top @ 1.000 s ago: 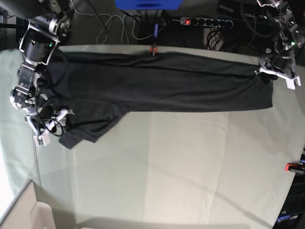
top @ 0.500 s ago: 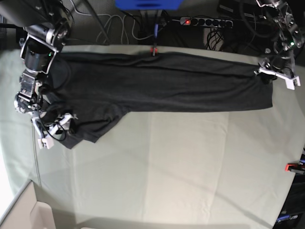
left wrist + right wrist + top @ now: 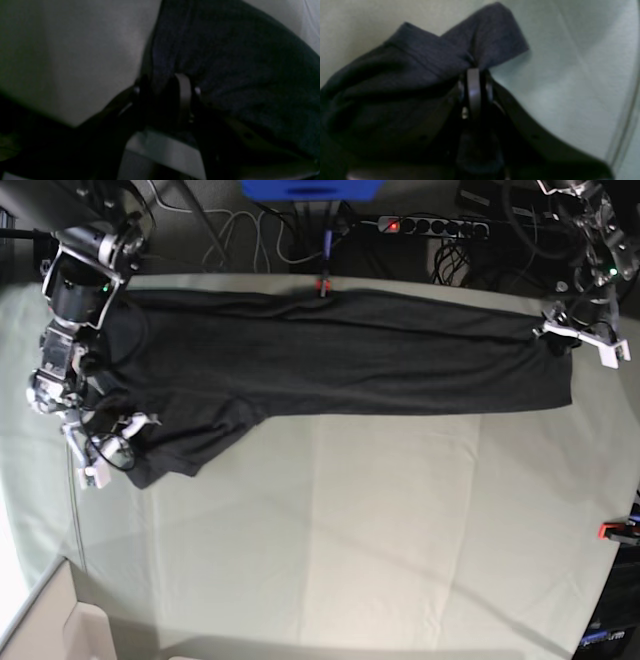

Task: Layout the t-shirt on the table in an organized manner, then fold the t-shirt properly
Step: 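Grasp the hanging sleeve with the right gripper and fold it inward, then grasp the folded strip end with the left gripper and adjust it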

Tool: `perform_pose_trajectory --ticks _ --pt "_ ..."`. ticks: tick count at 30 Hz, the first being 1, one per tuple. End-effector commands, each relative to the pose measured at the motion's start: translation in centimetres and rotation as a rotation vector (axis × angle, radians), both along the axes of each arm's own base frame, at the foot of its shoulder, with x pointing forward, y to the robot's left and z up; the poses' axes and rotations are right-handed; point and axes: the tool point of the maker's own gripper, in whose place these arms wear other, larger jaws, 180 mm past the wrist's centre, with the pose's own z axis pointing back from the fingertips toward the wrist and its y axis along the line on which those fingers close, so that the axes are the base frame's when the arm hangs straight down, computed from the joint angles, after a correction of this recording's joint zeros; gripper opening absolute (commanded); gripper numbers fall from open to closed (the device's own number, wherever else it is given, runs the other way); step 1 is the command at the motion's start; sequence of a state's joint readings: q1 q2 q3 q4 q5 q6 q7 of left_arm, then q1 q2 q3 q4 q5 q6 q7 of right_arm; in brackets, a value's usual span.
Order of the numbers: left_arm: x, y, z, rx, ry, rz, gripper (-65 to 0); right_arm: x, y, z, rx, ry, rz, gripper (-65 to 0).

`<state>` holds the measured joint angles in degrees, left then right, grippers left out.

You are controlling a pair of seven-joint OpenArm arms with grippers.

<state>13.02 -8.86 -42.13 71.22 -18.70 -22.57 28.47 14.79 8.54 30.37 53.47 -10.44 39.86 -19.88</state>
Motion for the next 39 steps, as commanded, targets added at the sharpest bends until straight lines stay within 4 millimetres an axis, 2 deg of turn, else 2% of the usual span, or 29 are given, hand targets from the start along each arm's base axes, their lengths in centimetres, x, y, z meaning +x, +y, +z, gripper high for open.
perform_pose_trajectory --ticks 1,2,6,9,16,20,24,30,34,39 --pt "0.6 0.8 1.0 0.023 -0.028 -0.002 -47.4 0.8 -1.3 2.2 -0.031 -0.077 -0.012 -65.0" --pt "0.6 0.8 1.0 0.023 -0.028 -0.002 -47.4 0.6 -1.5 3.2 -0.06 -0.105 -0.008 -65.0" --pt "0.6 0.9 1.0 0.025 -0.028 -0.002 -47.4 -1.1 -0.3 6.1 -0.129 -0.191 0.009 -65.0" --pt "0.6 0.9 1.0 0.024 -0.028 -0.003 -47.4 -2.8 1.0 7.4 -0.156 -0.228 0.017 -65.0" --pt "0.6 0.9 1.0 0.025 -0.029 -0.007 -47.3 -8.4 3.5 10.1 -0.205 -0.265 0.021 -65.0" --pt "0.6 0.9 1.1 0.026 -0.03 -0.008 -47.3 -11.5 4.3 11.4 -0.15 -0.289 0.017 -65.0" --pt "0.6 1.0 1.1 0.028 -0.03 -0.009 -47.3 -14.1 3.8 11.2 -0.14 -0.26 0.029 -65.0" --pt "0.6 1.8 1.5 0.046 -0.027 -0.013 -47.3 -17.1 0.5 11.3 -0.134 -0.233 -0.069 -65.0" --pt "0.5 1.7 1.4 0.047 -0.024 -0.015 -47.3 -17.9 -0.7 11.2 -0.152 -0.219 -0.1 -65.0" --pt "0.4 1.7 1.4 0.047 -0.022 -0.015 -47.3 -18.9 -0.8 9.1 -0.117 -0.165 -0.121 -65.0"
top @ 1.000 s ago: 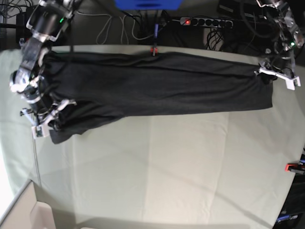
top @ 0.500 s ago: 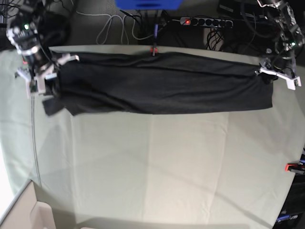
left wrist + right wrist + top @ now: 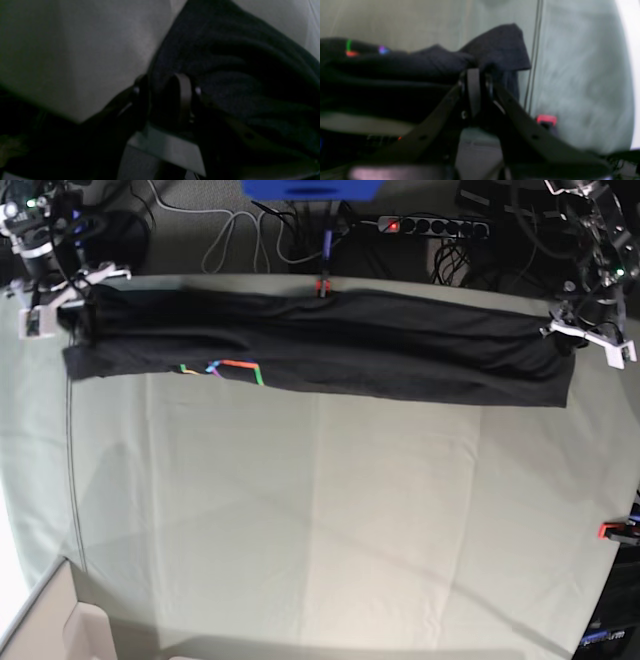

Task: Layout the t-shirt on the table in an organized manner, then fold the t-shirt properly
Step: 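Grasp the folded strip end with the left gripper and adjust it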

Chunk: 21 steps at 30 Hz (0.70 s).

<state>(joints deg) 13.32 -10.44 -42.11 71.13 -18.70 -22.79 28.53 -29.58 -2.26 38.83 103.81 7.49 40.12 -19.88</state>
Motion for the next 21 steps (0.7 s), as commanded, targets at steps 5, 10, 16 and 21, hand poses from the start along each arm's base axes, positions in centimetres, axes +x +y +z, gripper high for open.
perform_pose_trajectory --ticks 5,10,16,21 --pt "0.5 0.7 0.9 0.022 -0.027 -0.006 -47.3 0.4 -0.3 -0.8 0.033 -0.016 -0.02 -65.0" --pt "0.4 0.8 0.9 0.024 -0.026 -0.006 -47.3 1.0 -0.9 -1.9 0.053 -0.005 -0.03 -65.0" --pt "0.5 1.3 1.2 0.036 -0.024 -0.011 -44.2 0.3 -1.5 -4.2 0.086 0.049 -0.05 -65.0" --pt "0.1 1.7 1.3 0.032 0.034 -0.032 -26.1 -0.2 -1.6 -5.0 0.098 0.07 -0.057 -61.3"
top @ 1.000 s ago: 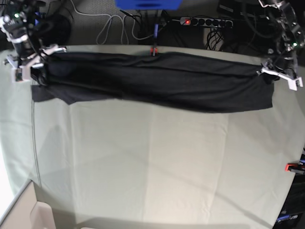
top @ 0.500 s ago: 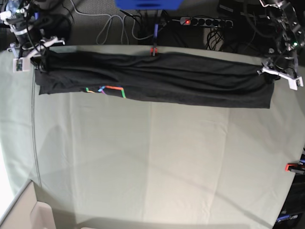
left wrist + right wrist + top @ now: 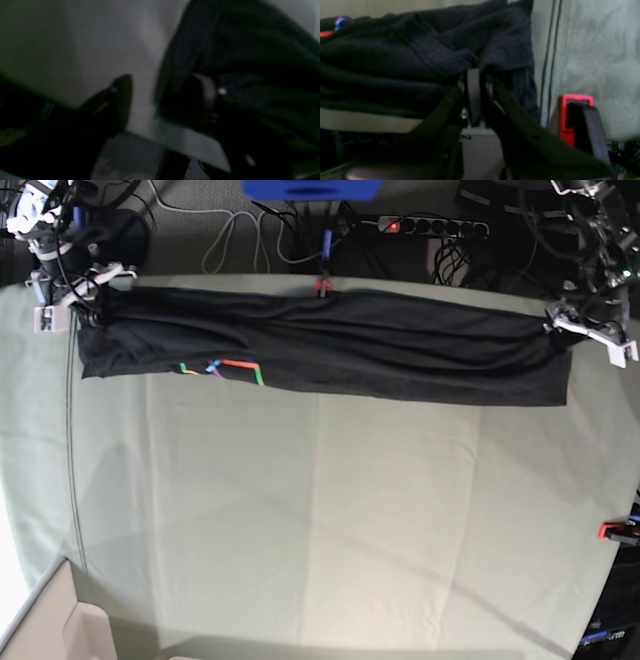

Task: Layout the t-shirt on the table in an organized manner, then fold the t-shirt properly
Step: 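Grasp the folded strip end with the left gripper and adjust it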

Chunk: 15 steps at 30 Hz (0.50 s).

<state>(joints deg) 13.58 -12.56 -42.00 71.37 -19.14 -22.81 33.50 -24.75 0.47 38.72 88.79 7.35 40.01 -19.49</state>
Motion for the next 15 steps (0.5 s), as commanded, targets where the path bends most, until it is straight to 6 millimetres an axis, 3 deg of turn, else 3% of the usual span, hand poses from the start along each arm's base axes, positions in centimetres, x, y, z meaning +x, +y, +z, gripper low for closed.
perform_pose_trajectory --ticks 1,4,8,12,15 --pt "1.1 1.0 1.5 0.03 -0.038 -0.012 -23.0 0.5 -0.6 0.8 -0.011 -0.035 -0.001 -58.5" --pt "1.3 1.0 1.8 0.036 -0.046 -0.015 -19.5 0.4 -0.6 0.8 -0.01 -0.034 -0.002 -48.8" --pt "2.2 0.9 3.8 0.071 -0.093 -0.039 -19.3 0.3 -0.6 0.8 -0.011 -0.032 -0.001 -39.9" --pt "2.7 0.6 5.1 0.065 -0.142 -0.042 -19.3 0.2 -0.6 0.7 -0.009 -0.028 -0.002 -38.4" --pt "2.6 0.5 4.5 0.021 -0.147 -0.02 -19.2 0.2 -0.5 0.6 -0.005 -0.026 -0.005 -38.4"
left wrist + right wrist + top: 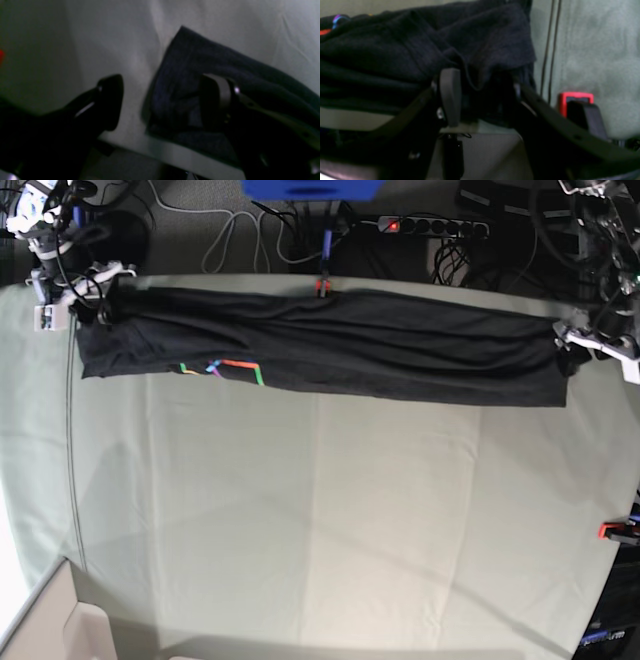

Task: Layout the t-shirt on the table in an organized manner, then fold the t-shirt properly
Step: 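Grasp the folded strip end with the left gripper and adjust it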

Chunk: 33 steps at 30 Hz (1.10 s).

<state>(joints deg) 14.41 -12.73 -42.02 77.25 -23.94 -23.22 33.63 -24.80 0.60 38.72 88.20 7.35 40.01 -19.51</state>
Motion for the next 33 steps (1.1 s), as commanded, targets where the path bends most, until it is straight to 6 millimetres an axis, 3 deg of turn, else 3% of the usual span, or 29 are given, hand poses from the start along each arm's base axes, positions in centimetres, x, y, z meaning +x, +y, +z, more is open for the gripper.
perform_pose_trajectory --ticks 1,6,9,15,21,24,26,30,33 --pt "0.7 0.7 0.8 0.012 -0.026 0.001 -19.2 0.3 -0.5 0.8 -0.009 -0.032 -0.002 -38.3" --pt "1.4 0.4 -1.3 -0.053 -0.003 0.036 -19.2 0.1 -0.4 0.7 -0.008 -0.027 -0.003 -38.2" --pt "2.1 0.0 -1.7 -0.074 -0.005 0.038 -19.2 0.0 -0.4 0.6 -0.008 -0.023 -0.003 -38.3" --pt "3.2 -2.9 -2.5 -0.087 0.019 -0.057 -19.2 0.0 -0.4 0.6 -0.008 -0.023 -0.003 -38.3" --pt "3.0 -3.4 -2.9 -0.092 0.03 -0.069 -21.2 0.0 -0.5 0.7 -0.011 -0.023 -0.002 -38.3" --pt "2.1 -3.4 -3.4 -0.093 0.05 -0.068 -32.5 0.0 -0.5 0.7 -0.011 -0.023 -0.002 -38.4" --pt "2.1 -3.4 -3.4 -0.094 0.051 -0.068 -44.2 0.1 -0.5 0.7 -0.011 -0.024 -0.002 -38.4" --pt "0.6 -3.3 -5.4 -0.126 0.109 -0.042 -65.0 0.2 -0.5 0.7 -0.011 -0.028 -0.002 -38.4" --pt "0.5 -3.3 -5.6 -0.136 0.109 -0.034 -64.5 0.3 -0.5 0.8 -0.011 -0.031 -0.002 -38.4"
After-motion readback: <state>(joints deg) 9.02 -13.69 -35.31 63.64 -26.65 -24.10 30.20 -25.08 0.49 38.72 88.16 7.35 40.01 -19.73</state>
